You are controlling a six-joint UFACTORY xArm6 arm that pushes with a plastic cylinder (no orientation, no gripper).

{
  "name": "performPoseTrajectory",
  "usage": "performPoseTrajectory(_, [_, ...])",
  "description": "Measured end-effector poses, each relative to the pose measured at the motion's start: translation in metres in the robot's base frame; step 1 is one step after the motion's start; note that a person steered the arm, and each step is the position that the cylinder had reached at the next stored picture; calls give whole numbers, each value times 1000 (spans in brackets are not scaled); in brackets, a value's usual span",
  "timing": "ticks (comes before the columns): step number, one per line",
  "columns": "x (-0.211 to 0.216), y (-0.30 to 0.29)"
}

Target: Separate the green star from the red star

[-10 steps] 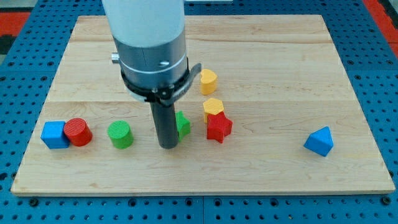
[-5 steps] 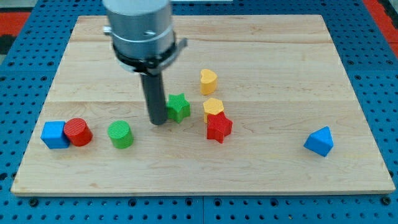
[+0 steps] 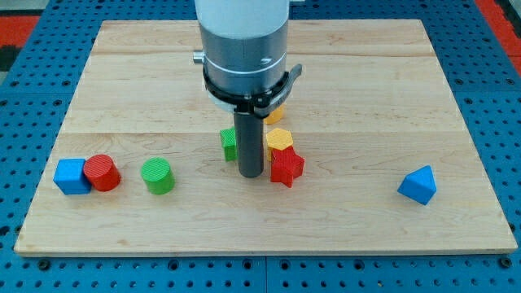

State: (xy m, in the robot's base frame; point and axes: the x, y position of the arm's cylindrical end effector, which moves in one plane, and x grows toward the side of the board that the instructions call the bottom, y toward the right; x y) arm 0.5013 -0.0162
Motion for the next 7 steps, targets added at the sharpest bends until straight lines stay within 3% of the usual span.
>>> performPoseTrajectory(2, [-89, -76])
performPoseTrajectory(5, [-156, -87])
performPoseTrajectory(6, [-161, -155])
performPoseTrajectory(7, [-196, -108])
